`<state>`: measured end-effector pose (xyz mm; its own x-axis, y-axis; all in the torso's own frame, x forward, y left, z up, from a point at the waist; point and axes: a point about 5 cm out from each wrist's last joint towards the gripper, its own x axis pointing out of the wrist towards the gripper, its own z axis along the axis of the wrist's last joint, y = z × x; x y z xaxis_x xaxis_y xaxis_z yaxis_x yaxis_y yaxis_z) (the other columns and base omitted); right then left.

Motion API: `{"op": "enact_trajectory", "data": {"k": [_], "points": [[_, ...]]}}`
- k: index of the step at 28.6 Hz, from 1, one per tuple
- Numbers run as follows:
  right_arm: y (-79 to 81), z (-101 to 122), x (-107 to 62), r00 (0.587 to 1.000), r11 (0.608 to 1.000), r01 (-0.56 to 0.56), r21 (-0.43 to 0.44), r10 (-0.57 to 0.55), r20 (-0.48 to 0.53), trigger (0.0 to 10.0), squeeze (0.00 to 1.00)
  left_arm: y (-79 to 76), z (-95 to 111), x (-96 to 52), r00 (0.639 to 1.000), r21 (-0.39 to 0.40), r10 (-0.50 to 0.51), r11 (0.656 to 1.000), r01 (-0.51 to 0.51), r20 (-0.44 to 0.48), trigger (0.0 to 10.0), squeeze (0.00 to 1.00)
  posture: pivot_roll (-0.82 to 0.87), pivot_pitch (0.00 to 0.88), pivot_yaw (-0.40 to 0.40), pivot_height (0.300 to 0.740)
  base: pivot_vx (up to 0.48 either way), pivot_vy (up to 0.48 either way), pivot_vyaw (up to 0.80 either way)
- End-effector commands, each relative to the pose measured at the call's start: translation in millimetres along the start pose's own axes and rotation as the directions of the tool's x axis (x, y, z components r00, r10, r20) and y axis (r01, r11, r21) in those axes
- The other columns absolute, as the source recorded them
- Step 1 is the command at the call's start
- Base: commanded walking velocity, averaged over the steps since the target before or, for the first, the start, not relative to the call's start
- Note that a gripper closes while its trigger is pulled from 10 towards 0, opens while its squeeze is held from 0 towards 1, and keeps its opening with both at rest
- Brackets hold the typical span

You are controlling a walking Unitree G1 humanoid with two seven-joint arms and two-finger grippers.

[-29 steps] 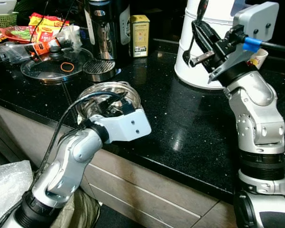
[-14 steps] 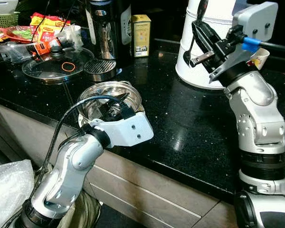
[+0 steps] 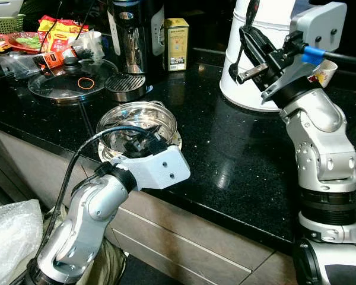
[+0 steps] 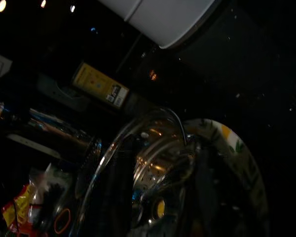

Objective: Kitchen organization

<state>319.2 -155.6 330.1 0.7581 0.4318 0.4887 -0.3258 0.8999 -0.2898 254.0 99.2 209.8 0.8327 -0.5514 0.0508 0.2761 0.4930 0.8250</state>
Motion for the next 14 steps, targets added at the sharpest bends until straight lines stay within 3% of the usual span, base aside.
{"op": "enact_trajectory", "data": {"k": [1,12,14], "points": [[2.4,-3.0,0.2,1.0,1.0,-0.01,-0.006,0.01,-0.019,10.0,0.0,2.4,-8.4,-1.8,0.999,0.003,0.017,1.0,-0.017,-0.042,0.0,0.0,0.06,0.013,0.001,0.74,0.0,0.0,0.0],[2.3,-3.3,0.2,1.0,1.0,-0.007,-0.009,0.007,-0.019,10.0,0.0,7.7,-10.8,-0.5,0.998,0.007,0.044,0.999,-0.044,-0.051,0.0,0.0,0.05,0.007,0.002,0.74,0.0,0.0,0.0],[2.1,-3.3,0.3,1.0,1.0,-0.005,-0.007,0.005,-0.017,10.0,0.0,15.8,-7.6,1.4,0.996,-0.002,0.088,0.996,-0.088,-0.03,0.0,0.0,0.05,0.006,0.002,0.74,0.0,0.0,0.0]]}}
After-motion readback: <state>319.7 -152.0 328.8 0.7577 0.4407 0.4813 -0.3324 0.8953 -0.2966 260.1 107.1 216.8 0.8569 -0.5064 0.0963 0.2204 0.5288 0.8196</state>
